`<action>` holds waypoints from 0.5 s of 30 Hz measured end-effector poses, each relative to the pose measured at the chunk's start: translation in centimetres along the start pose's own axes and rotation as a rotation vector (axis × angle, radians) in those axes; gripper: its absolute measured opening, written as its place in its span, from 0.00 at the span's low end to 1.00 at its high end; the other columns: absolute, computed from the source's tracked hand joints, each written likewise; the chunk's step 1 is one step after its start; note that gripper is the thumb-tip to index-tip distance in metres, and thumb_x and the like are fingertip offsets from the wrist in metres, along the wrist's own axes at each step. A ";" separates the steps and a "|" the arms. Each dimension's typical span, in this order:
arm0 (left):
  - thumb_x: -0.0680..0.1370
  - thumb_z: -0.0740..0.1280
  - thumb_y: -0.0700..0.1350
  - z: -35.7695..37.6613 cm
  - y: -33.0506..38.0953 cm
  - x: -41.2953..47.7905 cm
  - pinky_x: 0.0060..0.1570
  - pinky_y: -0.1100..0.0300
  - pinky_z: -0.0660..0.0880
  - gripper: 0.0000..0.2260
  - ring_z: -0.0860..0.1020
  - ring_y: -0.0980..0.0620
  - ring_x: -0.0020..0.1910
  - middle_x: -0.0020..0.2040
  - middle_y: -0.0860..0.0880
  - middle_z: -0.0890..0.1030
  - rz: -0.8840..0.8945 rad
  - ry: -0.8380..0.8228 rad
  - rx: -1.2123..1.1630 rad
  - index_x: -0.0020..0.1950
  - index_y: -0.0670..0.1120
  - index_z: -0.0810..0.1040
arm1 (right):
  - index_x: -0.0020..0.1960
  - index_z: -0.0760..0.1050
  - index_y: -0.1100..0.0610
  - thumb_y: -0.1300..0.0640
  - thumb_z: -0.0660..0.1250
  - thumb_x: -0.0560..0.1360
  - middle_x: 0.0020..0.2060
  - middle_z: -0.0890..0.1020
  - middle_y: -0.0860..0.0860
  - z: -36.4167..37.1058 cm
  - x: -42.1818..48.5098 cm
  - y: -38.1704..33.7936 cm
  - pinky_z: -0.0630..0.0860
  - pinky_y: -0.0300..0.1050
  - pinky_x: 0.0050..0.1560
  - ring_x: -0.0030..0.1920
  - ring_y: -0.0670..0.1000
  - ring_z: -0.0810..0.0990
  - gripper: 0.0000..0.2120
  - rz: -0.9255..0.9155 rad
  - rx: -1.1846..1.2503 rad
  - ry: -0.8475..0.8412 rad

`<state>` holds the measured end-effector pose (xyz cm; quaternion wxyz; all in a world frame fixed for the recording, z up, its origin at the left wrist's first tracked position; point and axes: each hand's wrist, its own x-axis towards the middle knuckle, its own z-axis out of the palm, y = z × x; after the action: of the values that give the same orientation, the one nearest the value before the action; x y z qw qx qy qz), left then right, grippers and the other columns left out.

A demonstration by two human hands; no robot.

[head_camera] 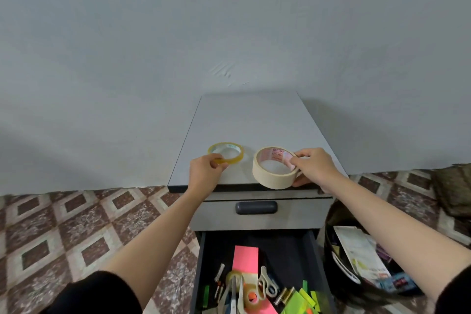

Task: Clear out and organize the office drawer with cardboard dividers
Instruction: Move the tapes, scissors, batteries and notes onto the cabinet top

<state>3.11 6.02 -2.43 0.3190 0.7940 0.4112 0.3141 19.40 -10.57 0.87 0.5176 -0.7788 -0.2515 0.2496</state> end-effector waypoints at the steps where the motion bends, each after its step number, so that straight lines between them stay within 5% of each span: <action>1: 0.75 0.70 0.44 0.1 -0.1 0.5 0.41 0.69 0.67 0.12 0.72 0.57 0.35 0.37 0.51 0.75 -0.004 -0.006 0.011 0.57 0.44 0.80 | 0.45 0.79 0.61 0.60 0.67 0.75 0.41 0.80 0.58 0.0 0.3 -0.1 0.82 0.48 0.31 0.33 0.56 0.81 0.04 0.004 -0.007 -0.005; 10: 0.73 0.71 0.45 2.7 -0.4 6.3 0.41 0.65 0.66 0.08 0.73 0.52 0.40 0.36 0.51 0.75 0.045 -0.100 0.137 0.50 0.45 0.83 | 0.43 0.79 0.59 0.62 0.66 0.75 0.36 0.79 0.54 0.3 4.6 -0.7 0.81 0.46 0.29 0.31 0.56 0.80 0.04 0.005 -0.030 0.034; 15: 0.73 0.71 0.43 3.6 -1.0 6.7 0.43 0.65 0.66 0.11 0.72 0.53 0.39 0.37 0.50 0.74 0.094 -0.053 0.101 0.54 0.43 0.81 | 0.42 0.80 0.62 0.65 0.65 0.74 0.34 0.80 0.55 1.4 5.9 -1.0 0.82 0.51 0.32 0.30 0.58 0.81 0.05 0.014 -0.002 0.051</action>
<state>8.48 11.29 -3.78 0.2742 0.8357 0.3800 0.2864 22.83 -5.44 0.53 0.5211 -0.7873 -0.2330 0.2332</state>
